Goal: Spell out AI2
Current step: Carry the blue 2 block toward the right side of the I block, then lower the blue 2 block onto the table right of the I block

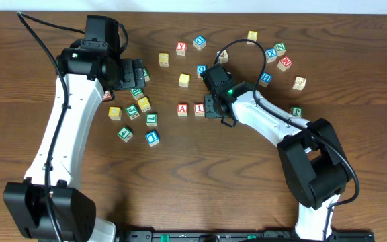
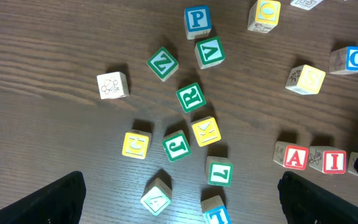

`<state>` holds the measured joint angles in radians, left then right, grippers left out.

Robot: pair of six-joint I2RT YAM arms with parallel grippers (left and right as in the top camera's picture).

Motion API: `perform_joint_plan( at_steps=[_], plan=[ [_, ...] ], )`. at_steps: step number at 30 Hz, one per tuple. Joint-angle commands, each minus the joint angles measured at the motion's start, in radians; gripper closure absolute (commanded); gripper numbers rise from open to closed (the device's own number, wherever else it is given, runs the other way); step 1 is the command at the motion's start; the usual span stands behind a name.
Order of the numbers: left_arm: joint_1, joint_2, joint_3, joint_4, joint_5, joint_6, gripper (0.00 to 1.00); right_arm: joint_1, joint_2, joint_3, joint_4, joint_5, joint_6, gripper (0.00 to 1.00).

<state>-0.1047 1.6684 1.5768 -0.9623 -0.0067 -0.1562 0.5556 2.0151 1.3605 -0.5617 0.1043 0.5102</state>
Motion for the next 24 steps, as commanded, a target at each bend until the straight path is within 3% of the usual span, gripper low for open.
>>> perform_joint_plan(
  at_steps=[1,11,24],
  plan=[
    [0.005,-0.010,0.021,-0.002,-0.013,0.006,0.02,-0.005,-0.032,0.037,-0.012,-0.006,-0.010,0.65],
    [0.005,-0.010,0.021,-0.002,-0.013,0.006,0.03,-0.055,-0.158,0.055,-0.103,-0.010,0.059,0.69],
    [0.005,-0.010,0.021,-0.002,-0.013,0.006,0.02,-0.057,-0.047,0.043,-0.213,-0.022,0.161,0.81]
  ],
)
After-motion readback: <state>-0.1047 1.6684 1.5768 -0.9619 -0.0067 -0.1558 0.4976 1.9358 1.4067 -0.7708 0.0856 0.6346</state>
